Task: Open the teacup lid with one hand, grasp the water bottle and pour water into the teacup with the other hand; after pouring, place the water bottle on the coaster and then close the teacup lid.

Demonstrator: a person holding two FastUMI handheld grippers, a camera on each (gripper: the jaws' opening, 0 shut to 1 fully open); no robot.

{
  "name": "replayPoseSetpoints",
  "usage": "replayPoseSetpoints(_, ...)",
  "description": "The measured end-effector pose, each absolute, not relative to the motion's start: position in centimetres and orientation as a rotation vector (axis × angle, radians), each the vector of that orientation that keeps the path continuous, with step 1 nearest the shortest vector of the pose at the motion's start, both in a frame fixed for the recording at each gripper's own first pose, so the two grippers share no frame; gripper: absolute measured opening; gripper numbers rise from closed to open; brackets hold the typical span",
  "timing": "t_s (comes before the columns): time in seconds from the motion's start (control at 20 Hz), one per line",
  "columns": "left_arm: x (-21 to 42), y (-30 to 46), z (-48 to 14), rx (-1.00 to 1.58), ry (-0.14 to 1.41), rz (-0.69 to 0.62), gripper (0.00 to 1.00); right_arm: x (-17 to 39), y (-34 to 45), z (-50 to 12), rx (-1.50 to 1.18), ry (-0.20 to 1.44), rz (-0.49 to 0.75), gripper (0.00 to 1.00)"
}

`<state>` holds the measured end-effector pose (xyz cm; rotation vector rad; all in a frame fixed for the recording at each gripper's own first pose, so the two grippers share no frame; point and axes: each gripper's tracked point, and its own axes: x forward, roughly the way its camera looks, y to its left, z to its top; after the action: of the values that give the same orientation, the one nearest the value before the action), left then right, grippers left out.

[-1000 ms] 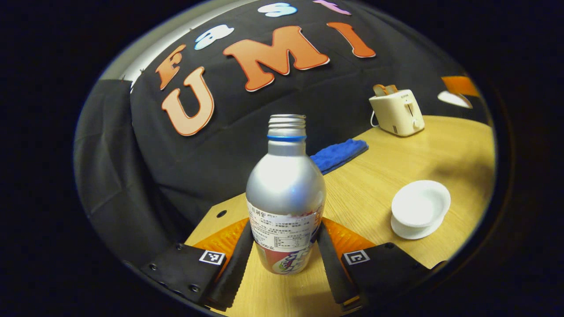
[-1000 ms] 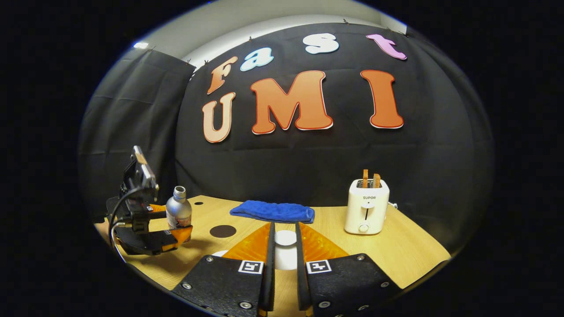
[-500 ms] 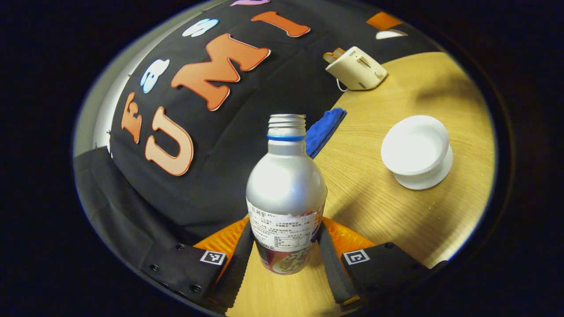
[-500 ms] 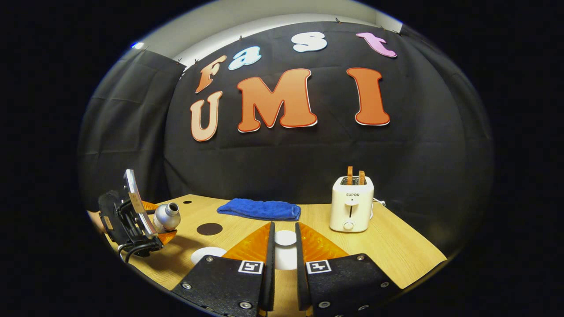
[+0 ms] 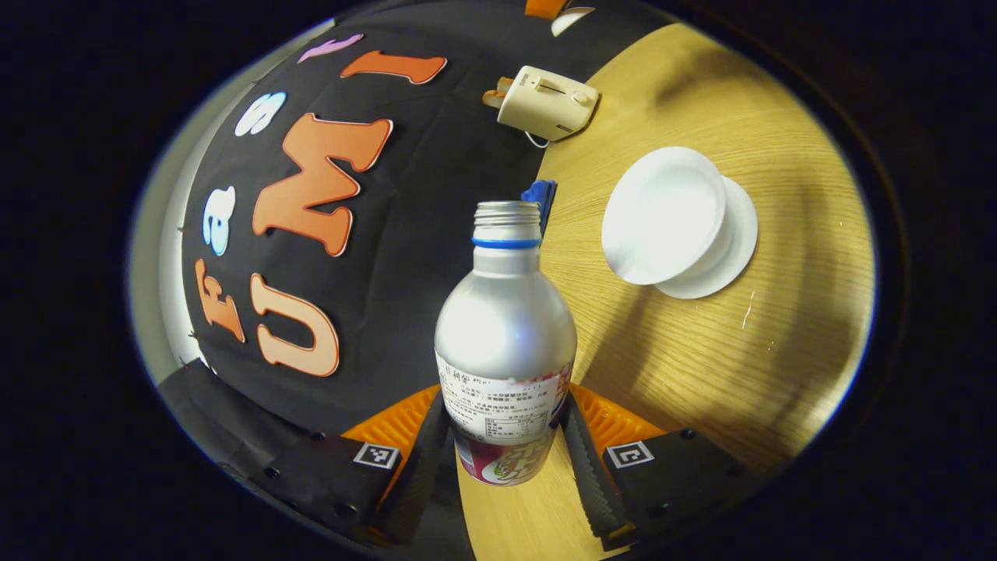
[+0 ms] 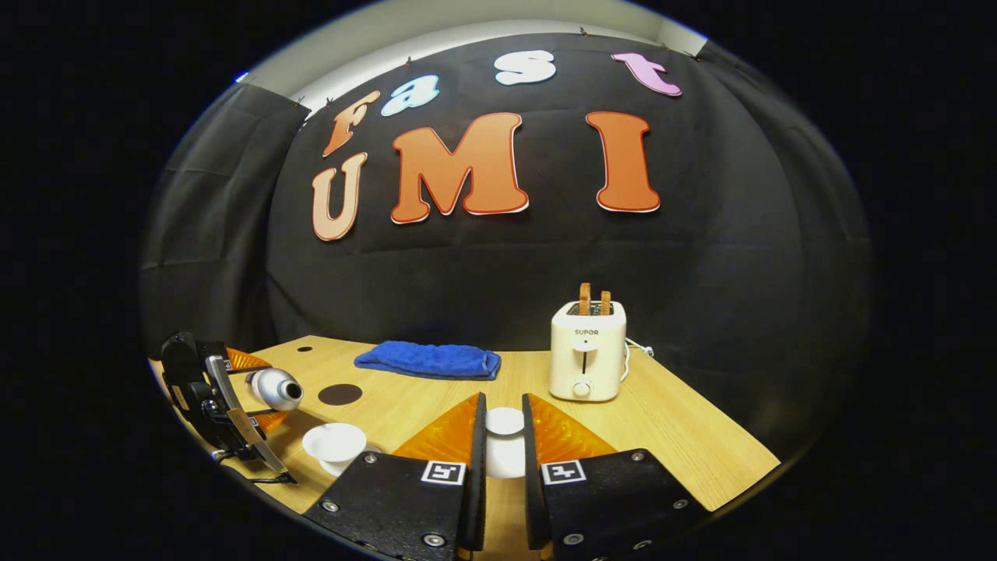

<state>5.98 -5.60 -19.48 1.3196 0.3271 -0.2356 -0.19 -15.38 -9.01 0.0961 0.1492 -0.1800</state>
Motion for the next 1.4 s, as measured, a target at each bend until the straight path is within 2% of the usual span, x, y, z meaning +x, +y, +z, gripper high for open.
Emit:
replayPoseSetpoints(0.1,6.3,-5.5,-19.0,1.373,0.315,-0.230,0.82,-0.3,-15.8,-9.0,0.093,0.152,-0.189,0.21)
replayPoseSetpoints(0.2,6.6,-5.5,-18.4,1.431,0.293,-0.233,0.78,-0.6,-16.1,-9.0,0.095,0.148,-0.193,0.22)
replayPoseSetpoints(0.25,6.8,-5.6,-18.1,1.462,0.276,-0.235,0.82,-0.7,-16.2,-8.9,0.101,0.146,-0.197,0.22)
replayPoseSetpoints(0.45,7.3,-6.1,-16.9,1.552,0.227,-0.254,0.82,-0.9,-16.7,-9.1,0.111,0.150,-0.208,0.22)
replayPoseSetpoints(0.5,7.3,-6.4,-16.4,1.580,0.207,-0.255,0.85,-1.0,-17.0,-9.1,0.114,0.149,-0.211,0.22)
replayPoseSetpoints(0.65,7.6,-6.7,-15.4,1.663,0.150,-0.255,0.78,-1.2,-17.1,-9.8,0.114,0.165,-0.212,0.21)
replayPoseSetpoints(0.85,8.1,-6.8,-14.5,1.727,0.112,-0.249,0.78,-1.5,-17.2,-9.5,0.105,0.161,-0.214,0.22)
replayPoseSetpoints(0.9,8.1,-6.8,-14.2,1.741,0.101,-0.248,0.82,-1.5,-17.2,-9.4,0.103,0.158,-0.212,0.22)
replayPoseSetpoints(1.05,8.6,-6.6,-13.5,1.783,0.067,-0.235,0.82,-1.6,-17.2,-9.3,0.100,0.154,-0.216,0.22)
replayPoseSetpoints(1.1,8.4,-6.4,-13.3,1.791,0.064,-0.233,0.79,-1.6,-17.2,-9.3,0.100,0.154,-0.213,0.21)
replayPoseSetpoints(1.3,8.8,-6.4,-12.6,1.831,0.042,-0.217,0.84,-1.8,-17.0,-9.3,0.089,0.151,-0.209,0.22)
replayPoseSetpoints(1.4,8.8,-6.3,-12.2,1.865,0.022,-0.209,0.82,-1.8,-16.9,-9.4,0.082,0.153,-0.208,0.22)
